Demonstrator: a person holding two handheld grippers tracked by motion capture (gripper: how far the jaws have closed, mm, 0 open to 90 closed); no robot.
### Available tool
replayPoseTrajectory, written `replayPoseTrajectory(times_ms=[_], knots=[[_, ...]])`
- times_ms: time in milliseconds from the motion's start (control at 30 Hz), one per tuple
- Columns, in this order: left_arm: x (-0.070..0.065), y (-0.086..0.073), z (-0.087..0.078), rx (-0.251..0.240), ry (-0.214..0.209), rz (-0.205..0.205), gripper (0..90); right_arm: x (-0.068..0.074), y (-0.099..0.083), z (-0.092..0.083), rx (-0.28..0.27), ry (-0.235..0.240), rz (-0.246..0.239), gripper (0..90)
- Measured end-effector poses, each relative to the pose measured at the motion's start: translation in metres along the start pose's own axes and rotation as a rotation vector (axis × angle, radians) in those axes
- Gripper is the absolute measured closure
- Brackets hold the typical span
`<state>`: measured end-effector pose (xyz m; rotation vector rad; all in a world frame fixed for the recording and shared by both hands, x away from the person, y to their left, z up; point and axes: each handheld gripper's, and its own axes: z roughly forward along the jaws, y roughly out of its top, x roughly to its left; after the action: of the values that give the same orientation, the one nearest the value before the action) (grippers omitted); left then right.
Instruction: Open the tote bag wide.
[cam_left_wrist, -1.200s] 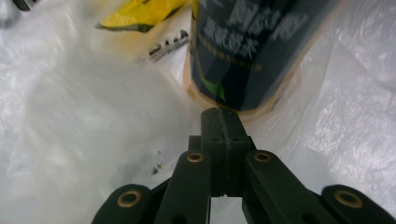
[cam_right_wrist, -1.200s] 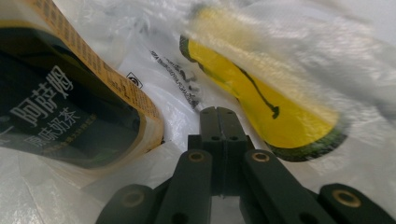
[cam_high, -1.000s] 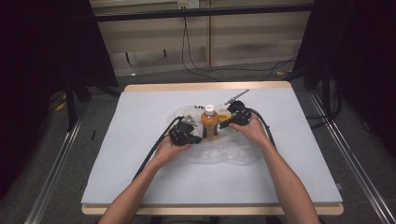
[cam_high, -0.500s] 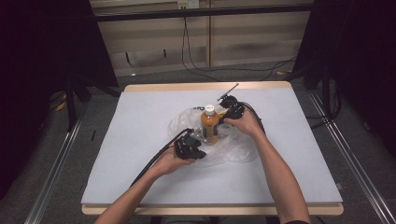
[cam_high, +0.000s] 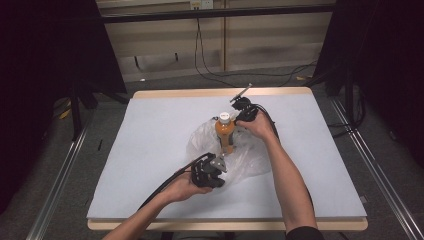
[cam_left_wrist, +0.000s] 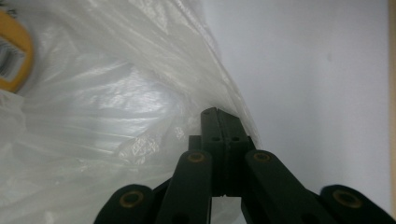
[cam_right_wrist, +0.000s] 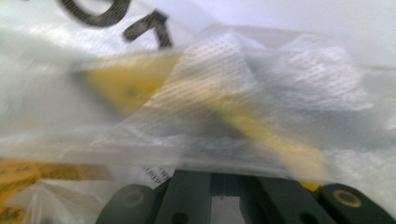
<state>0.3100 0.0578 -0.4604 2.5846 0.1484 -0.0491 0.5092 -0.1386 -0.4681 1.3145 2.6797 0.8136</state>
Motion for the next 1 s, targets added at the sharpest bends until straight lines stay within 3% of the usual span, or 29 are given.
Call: replayPoseTrajectory(times_ms=[233,433,600,767,833,867,967,1000], knots=[[-0.014,-0.006,-0.001,-0.02,-0.041,0.011,90.0,-0.006,0.005,0.003,-0.017,-0.023,0.034,90.0],[-0.019,-0.008,-0.001,-0.022,-0.055,0.016,90.0,-0.01,0.011,0.005,-0.033,-0.079,0.044,90.0],[-0.021,-0.01,-0.002,-0.026,-0.075,0.027,90.0,-0.014,0.02,0.007,-0.015,-0.131,0.037,90.0],[-0.023,-0.011,-0.002,-0.029,-0.088,0.03,90.0,-0.021,0.021,0.008,-0.039,-0.174,0.082,90.0],[-0.02,-0.011,-0.003,-0.027,-0.117,0.029,90.0,-0.021,0.02,0.008,-0.045,-0.176,0.073,90.0],[-0.02,-0.012,-0.003,-0.033,-0.112,0.026,90.0,-0.019,0.02,0.007,-0.045,-0.175,0.079,90.0],[-0.017,-0.014,-0.004,-0.051,-0.077,0.003,90.0,-0.015,0.014,-0.002,-0.093,-0.095,0.048,90.0],[-0.017,-0.014,-0.004,-0.051,-0.077,0.003,90.0,-0.015,0.014,-0.002,-0.093,-0.095,0.048,90.0]])
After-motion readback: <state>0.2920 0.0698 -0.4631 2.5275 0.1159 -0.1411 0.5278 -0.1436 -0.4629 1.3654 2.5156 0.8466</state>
